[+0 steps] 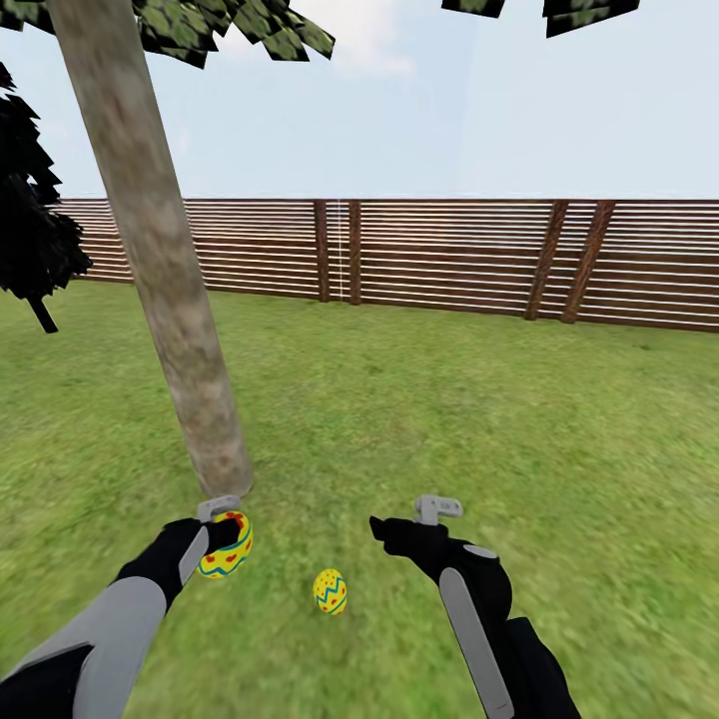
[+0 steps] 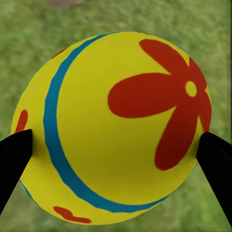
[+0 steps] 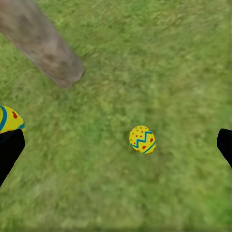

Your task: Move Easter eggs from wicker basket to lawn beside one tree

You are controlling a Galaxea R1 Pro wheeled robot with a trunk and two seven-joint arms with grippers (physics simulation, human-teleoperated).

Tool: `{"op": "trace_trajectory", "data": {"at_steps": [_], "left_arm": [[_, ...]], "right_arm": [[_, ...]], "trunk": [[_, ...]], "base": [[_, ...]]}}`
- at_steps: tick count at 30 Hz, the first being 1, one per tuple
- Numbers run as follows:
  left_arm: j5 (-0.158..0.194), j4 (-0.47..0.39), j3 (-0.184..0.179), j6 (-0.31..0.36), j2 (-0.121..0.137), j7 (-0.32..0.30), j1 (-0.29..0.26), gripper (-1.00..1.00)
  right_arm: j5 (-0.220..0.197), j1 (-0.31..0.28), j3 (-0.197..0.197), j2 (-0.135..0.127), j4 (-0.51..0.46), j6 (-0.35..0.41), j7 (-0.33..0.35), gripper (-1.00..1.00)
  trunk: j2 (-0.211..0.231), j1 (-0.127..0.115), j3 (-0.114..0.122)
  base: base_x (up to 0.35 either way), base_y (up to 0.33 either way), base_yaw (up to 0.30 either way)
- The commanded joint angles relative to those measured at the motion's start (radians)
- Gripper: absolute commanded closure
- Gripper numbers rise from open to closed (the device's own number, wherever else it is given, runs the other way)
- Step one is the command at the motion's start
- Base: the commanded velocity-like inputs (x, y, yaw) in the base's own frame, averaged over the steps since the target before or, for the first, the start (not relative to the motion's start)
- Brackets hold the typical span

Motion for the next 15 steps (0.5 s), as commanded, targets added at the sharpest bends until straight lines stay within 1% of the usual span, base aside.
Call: {"op": "trace_trajectory", "data": {"at_steps": [1, 3, 5, 8, 15], "left_arm": [[-0.005, -0.002, 0.006, 0.005, -0.001, -0.001, -0.001, 1.00], [-0.005, -0.002, 0.004, 0.005, -0.003, 0.000, -0.001, 1.00], [-0.008, -0.002, 0.003, 0.006, -0.015, 0.000, -0.001, 1.00], [-0.011, -0.002, 0.002, 0.006, -0.025, 0.000, -0.001, 1.00], [-0.012, -0.002, 0.001, 0.007, -0.027, 0.000, -0.001, 1.00]], "right_arm": [[-0.010, -0.001, 0.001, 0.000, -0.001, 0.002, -0.010, -1.00], [-0.011, 0.000, 0.000, 0.000, 0.000, 0.001, -0.010, -1.00], [-0.010, 0.000, 0.000, 0.000, 0.001, 0.002, -0.009, -1.00], [-0.010, 0.000, 0.000, 0.000, 0.001, 0.002, -0.007, -1.00], [-0.013, 0.000, 0.000, 0.000, 0.002, -0.003, -0.008, -1.00]], "trunk": [[-0.008, 0.004, -0.004], [-0.022, 0.012, -0.011], [-0.036, 0.019, -0.017], [-0.057, 0.031, -0.026], [-0.106, 0.058, -0.048]], "base": [[0.000, 0.000, 0.000], [0.000, 0.000, 0.000], [0.000, 0.000, 0.000], [0.000, 0.000, 0.000], [0.000, 0.000, 0.000]]}}
